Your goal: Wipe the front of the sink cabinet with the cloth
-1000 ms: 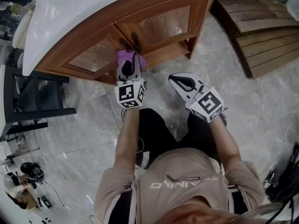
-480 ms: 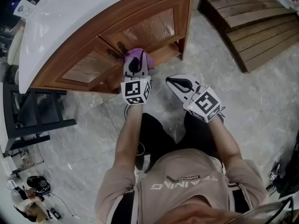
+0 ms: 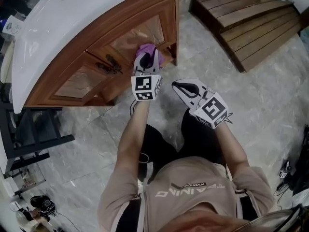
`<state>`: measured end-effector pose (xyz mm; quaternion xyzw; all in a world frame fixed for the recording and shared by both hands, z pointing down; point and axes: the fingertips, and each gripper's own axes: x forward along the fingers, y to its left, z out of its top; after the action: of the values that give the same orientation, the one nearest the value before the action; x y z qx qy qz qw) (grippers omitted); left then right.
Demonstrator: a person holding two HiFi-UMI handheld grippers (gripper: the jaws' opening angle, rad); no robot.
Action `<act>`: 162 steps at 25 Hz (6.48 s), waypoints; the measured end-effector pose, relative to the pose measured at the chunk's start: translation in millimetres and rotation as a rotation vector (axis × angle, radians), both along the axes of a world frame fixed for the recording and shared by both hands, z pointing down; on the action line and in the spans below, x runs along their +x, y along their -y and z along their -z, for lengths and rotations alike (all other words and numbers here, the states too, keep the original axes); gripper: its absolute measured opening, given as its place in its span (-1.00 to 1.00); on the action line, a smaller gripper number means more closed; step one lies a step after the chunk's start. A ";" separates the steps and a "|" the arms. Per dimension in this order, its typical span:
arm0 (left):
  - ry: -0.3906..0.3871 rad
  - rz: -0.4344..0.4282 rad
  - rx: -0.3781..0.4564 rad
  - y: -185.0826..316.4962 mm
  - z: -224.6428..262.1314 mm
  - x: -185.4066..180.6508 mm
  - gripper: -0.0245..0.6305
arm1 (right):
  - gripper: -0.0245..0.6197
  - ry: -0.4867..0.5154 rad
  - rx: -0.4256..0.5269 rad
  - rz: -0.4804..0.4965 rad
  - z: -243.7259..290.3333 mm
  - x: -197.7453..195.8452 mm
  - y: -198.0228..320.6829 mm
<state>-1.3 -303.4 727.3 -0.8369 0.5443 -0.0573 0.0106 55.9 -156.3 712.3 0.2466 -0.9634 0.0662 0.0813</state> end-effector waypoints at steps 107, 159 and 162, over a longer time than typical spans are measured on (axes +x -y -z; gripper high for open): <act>-0.159 0.343 -0.109 -286.6 613.0 -210.7 -0.81 | -0.89 -0.005 0.083 0.019 605.9 -114.3 -89.9; -0.169 0.422 -0.056 -226.1 646.1 -216.1 -0.81 | -0.89 0.041 0.091 0.007 634.0 -89.8 -9.5; -0.173 0.438 -0.059 -232.4 645.6 -222.0 -0.81 | -0.89 0.042 0.079 0.015 632.2 -92.2 -14.1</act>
<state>-223.3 -70.9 81.7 -0.7005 0.7099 -0.0024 -0.0731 -36.3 -142.3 80.1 0.2410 -0.9686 0.0326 0.0520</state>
